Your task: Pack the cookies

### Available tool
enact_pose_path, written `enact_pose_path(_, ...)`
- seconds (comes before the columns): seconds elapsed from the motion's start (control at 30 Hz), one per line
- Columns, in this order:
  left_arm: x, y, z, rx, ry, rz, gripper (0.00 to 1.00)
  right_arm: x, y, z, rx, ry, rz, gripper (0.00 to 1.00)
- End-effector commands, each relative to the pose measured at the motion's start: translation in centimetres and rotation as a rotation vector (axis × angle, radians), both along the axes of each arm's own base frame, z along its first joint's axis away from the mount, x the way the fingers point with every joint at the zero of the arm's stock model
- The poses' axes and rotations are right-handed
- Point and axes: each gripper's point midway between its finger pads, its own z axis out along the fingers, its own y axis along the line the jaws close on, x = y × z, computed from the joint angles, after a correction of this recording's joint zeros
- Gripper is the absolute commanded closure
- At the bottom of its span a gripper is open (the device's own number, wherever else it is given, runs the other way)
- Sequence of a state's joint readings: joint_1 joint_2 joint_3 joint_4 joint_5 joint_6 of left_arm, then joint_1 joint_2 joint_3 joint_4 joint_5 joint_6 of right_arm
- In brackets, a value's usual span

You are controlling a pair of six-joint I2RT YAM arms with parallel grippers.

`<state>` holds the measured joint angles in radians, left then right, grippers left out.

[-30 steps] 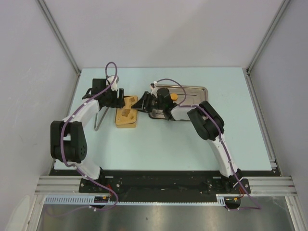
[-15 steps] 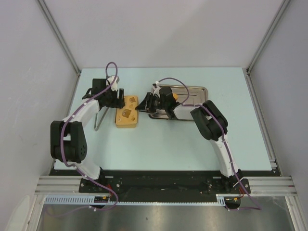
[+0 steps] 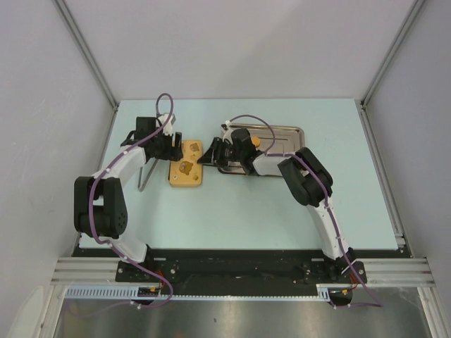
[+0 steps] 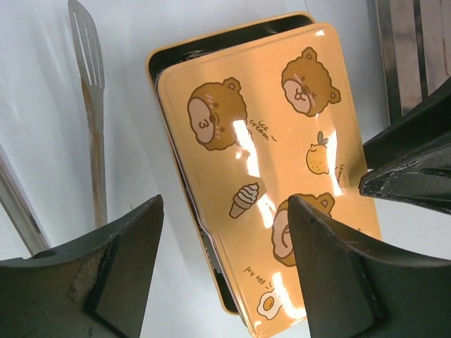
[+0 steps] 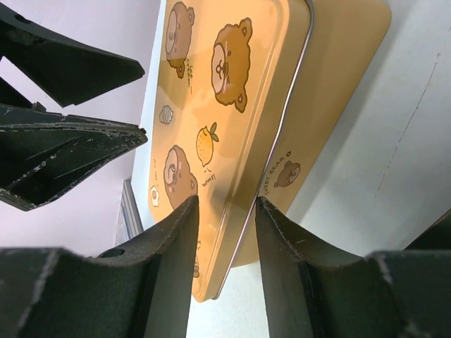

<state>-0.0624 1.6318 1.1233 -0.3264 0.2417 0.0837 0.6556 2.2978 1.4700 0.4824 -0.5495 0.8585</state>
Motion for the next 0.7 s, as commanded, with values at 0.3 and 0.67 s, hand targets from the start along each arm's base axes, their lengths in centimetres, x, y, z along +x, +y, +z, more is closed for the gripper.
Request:
enact_pose_path(0.3,0.5,0.1,-0.4,0.006,-0.006,-0.022,0.24,1.0,1.4,4.3,0.045,-0.081,0.010,0.58)
enact_pose_path(0.67,1.1,0.5,-1.6,0.026,0.003,-0.019,0.25,1.8,2.0,4.8,0.032,-0.091,0.012,0.58)
